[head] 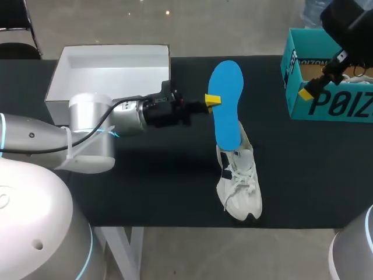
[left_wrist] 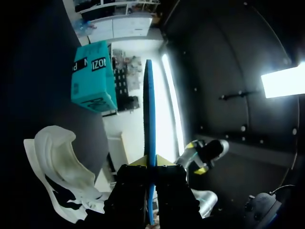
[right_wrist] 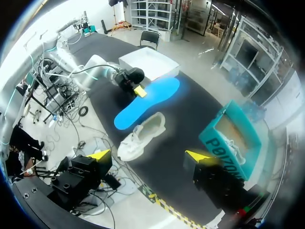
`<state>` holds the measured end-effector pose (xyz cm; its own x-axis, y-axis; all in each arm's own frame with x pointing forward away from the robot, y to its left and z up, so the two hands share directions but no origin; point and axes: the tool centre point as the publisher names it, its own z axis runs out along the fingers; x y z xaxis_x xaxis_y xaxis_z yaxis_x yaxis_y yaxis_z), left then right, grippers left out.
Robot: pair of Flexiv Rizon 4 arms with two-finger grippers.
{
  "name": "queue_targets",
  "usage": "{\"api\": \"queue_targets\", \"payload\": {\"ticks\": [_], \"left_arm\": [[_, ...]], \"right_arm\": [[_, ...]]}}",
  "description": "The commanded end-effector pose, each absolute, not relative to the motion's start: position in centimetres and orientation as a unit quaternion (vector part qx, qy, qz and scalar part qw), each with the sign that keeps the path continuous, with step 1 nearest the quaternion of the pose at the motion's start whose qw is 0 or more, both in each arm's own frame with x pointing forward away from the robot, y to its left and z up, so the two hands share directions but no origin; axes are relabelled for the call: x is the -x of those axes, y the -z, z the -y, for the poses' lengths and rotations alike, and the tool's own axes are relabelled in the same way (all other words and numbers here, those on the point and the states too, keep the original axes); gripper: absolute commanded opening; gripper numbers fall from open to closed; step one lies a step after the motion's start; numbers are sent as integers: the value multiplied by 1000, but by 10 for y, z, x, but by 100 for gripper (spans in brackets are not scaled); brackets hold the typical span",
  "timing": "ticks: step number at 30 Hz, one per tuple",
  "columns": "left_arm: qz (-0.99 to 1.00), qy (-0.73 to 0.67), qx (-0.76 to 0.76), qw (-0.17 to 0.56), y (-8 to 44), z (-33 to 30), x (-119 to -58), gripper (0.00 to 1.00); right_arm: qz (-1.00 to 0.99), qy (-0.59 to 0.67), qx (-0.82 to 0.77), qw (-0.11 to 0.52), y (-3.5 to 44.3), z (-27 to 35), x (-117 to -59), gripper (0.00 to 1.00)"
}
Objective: Take the shoe out of the shoebox, open the shoe tongue, remove and reinsert the insole, then place the shoe into the shoebox
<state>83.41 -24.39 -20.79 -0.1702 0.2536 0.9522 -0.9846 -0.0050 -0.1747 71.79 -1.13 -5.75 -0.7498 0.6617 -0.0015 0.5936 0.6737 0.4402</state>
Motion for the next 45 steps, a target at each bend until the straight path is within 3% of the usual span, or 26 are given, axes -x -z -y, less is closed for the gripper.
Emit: {"api": "queue_targets", "payload": {"ticks": [1, 19, 45], "left_arm": [[479, -597, -384, 517, 207, 243, -833, 0], [479, -597, -384, 517, 207, 243, -833, 0], [479, -597, -384, 517, 207, 243, -833, 0]], "right_arm": [[-912, -209, -345, 79, 57, 10, -720, 100], [-903, -207, -371, 57, 86, 13, -699, 100], [-907, -193, -370, 55, 76, 13, -701, 100]]}}
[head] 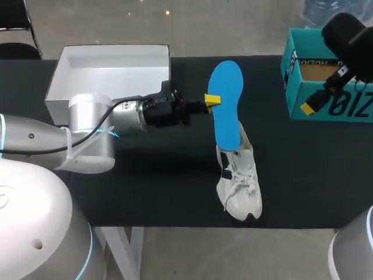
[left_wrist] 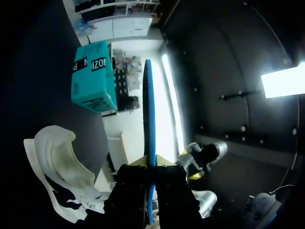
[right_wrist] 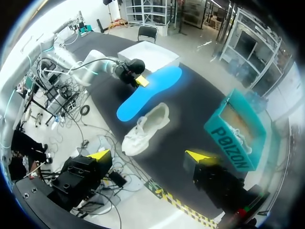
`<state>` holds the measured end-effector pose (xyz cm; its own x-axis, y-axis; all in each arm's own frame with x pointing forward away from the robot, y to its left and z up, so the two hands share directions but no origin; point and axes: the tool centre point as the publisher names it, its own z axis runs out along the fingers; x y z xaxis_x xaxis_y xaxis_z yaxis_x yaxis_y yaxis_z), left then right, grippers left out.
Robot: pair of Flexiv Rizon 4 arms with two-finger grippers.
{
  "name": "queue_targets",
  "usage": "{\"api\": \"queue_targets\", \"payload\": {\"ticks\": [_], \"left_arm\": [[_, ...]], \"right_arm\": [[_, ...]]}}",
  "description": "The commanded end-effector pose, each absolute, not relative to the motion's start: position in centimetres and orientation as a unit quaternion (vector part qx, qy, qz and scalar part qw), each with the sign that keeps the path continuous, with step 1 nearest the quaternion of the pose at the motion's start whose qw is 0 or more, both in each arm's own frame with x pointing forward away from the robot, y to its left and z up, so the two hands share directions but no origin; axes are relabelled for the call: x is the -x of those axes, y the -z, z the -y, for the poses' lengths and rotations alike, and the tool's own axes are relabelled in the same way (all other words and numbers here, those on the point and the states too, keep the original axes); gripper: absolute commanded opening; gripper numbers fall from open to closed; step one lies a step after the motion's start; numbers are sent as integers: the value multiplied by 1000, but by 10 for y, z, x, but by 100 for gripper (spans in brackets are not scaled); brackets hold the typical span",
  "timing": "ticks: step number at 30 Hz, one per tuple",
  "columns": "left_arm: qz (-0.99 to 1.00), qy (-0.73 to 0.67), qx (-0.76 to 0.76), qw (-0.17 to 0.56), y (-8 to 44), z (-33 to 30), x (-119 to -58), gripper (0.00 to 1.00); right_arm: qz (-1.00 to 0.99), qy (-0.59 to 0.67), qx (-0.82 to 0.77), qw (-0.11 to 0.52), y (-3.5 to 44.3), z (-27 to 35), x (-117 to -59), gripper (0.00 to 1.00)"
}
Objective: Take the shoe out of the shoebox, open the shoe tongue, remove and reinsert the insole, then place the shoe into the shoebox
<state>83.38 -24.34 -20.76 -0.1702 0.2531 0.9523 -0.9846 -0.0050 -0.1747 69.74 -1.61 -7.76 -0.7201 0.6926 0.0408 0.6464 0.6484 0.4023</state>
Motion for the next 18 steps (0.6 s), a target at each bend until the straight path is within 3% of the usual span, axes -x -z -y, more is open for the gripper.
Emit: {"api": "queue_targets", "payload": {"ticks": [1, 7, 18], "left_arm": [[479, -597, -384, 517, 207, 243, -833, 0], [479, -597, -384, 517, 207, 243, -833, 0], [614, -669, -226, 353, 191, 228, -826, 0]], "right_arm": [[-907, -193, -370, 55, 76, 13, -701, 100], [-907, -193, -370, 55, 76, 13, -701, 100], [-907, -193, -370, 55, 76, 13, -701, 100]]}}
